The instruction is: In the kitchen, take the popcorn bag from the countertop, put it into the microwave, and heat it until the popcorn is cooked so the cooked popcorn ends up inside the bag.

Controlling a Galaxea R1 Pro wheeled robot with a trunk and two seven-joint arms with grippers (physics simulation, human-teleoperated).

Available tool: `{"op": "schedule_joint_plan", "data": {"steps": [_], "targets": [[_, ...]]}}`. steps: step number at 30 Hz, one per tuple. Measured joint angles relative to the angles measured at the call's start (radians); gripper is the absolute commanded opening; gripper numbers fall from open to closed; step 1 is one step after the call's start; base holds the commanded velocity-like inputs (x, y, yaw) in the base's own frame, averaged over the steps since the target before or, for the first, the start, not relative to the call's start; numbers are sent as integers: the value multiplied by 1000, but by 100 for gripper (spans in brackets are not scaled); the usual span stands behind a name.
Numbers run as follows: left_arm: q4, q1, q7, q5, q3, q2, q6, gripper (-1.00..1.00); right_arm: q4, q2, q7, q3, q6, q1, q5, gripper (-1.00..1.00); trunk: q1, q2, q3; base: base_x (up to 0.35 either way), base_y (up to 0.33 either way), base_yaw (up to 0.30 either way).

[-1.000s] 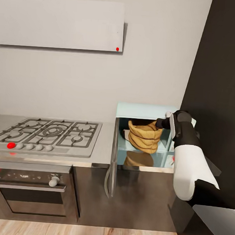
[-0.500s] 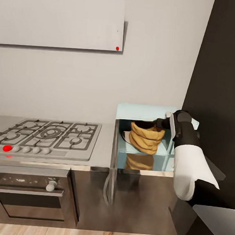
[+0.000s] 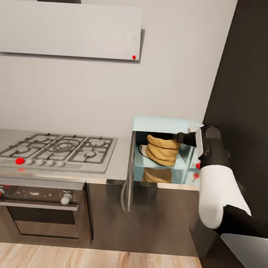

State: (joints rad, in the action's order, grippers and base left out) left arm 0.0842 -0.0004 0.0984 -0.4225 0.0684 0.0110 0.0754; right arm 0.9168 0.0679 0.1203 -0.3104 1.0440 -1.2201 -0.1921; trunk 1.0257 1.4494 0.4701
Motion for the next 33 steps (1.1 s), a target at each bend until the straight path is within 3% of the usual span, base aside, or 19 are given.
{"op": "schedule_joint_plan", "data": {"steps": [6,8,11,12,16,17,23,26,33], "targets": [[0,0,0,0,-1,0,0,100,37,0,0,1,0,1,1,100,0,0,0,-344,0,0],[0,0,0,0,-1,0,0,100,74,4,2,1,0,55,0,100,0,0,0,-329,0,0],[-2,0,0,-1,-1,0,-1,100,151,10,14,11,-4,206,1,100,0,0,0,-223,0,0],[-2,0,0,-1,-1,0,-1,100,154,14,18,13,-52,236,0,100,0,0,0,-72,0,0],[-1,-1,-1,-1,0,0,-1,100,154,96,21,16,-260,316,-4,100,-1,0,0,-20,0,0],[-1,0,0,-1,0,0,-1,100,154,105,22,16,-295,332,-5,100,-1,0,0,-4,0,0],[-1,0,-1,-1,-1,0,-1,100,154,105,88,17,-706,430,-3,100,-1,0,0,-1,0,0],[1,0,0,-1,-1,0,0,100,178,105,105,17,-757,447,-8,100,-1,0,0,0,0,0],[3,0,-1,9,-6,-1,-2,100,166,105,103,17,-763,449,-8,100,-1,0,0,203,0,0]]}}
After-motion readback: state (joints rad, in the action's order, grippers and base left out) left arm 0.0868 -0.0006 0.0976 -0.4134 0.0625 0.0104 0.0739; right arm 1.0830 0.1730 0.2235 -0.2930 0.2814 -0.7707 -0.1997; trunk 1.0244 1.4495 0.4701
